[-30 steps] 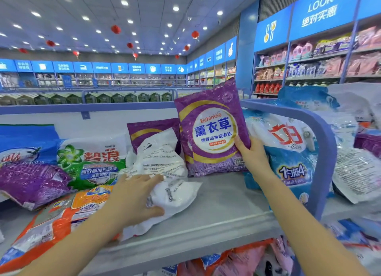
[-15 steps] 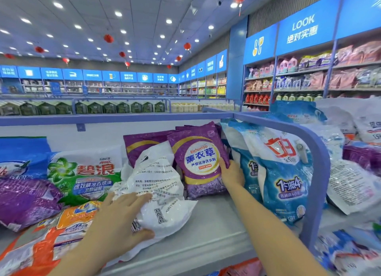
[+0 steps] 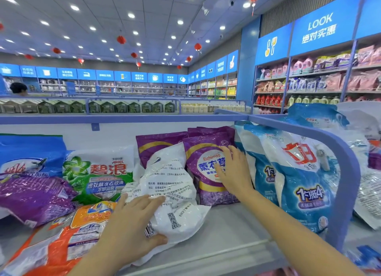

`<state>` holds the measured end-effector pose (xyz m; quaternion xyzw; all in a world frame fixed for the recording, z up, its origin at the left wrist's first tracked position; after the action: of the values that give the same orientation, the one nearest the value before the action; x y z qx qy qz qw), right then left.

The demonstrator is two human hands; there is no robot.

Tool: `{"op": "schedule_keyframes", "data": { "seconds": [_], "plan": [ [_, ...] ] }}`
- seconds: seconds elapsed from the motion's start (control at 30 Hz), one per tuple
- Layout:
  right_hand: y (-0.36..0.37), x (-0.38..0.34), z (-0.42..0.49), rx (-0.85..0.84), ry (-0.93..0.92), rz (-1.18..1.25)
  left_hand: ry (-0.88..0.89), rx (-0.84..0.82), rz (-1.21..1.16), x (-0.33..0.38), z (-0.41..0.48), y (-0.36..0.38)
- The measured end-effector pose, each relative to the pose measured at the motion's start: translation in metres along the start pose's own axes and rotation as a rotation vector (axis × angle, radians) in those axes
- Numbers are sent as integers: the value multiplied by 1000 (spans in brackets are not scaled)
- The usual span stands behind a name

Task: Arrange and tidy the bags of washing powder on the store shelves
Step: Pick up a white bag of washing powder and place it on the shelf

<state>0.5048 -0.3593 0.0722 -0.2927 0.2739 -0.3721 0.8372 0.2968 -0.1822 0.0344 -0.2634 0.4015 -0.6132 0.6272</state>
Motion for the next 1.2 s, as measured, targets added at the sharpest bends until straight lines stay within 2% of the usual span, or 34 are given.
{"op": "schedule_keyframes", "data": {
  "seconds": [0.03, 0.1, 0.13, 0.2, 0.3, 0.37, 0.47, 0.53, 0.63, 0.73, 0.83, 0.9, 1.07, 1.2],
  "plan": [
    [8, -18, -5, -123, -150, -81, -7, -12, 5, 0, 0, 1],
    [40, -29, -23, -408, -310, -262, -15, -26, 16, 0, 0, 2],
    [53, -22, -29, -515, -300, -310, -16, -30, 14, 0, 0, 2],
    [66, -1, -31, -622, -154, -289, -18, -38, 11, 0, 0, 2],
    [60, 4, -28, -614, -86, -287, -10, -34, 5, 2, 0, 0],
    [46, -7, -23, -503, -87, -235, -7, -30, 14, 2, 0, 0],
    [20, -35, -20, -359, 6, 205, -6, -5, 20, 2, -1, -2],
    [23, -58, -27, -437, 52, 433, 5, 35, 10, 4, -1, -6],
    [28, -80, -31, -470, 65, 585, 9, 96, -49, 5, -1, -14],
    [25, -70, -25, -381, 211, 830, -110, 203, -267, -16, -4, -27],
    [21, -52, -28, -323, 343, 961, -373, 354, -695, -50, -11, -43],
    [21, -44, -33, -322, 406, 1017, -479, 465, -903, -69, -14, -52],
    [36, -51, -45, -381, 586, 1219, -651, 655, -1176, -108, -22, -71],
    [59, -78, -73, -515, 848, 1501, -775, 700, -1408, -127, -30, -67]
  ]
}}
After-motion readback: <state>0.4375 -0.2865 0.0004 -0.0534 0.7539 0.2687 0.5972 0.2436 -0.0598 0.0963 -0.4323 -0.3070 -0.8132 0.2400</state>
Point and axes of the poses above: each hand's wrist, its own z-axis towards the middle knuckle, its own y-axis out of the palm, x = y × z, the point moved 10 cm from there along z, towards the middle knuckle, and after that the axes turned 2 degrees about -x, right-handed, at the moved point
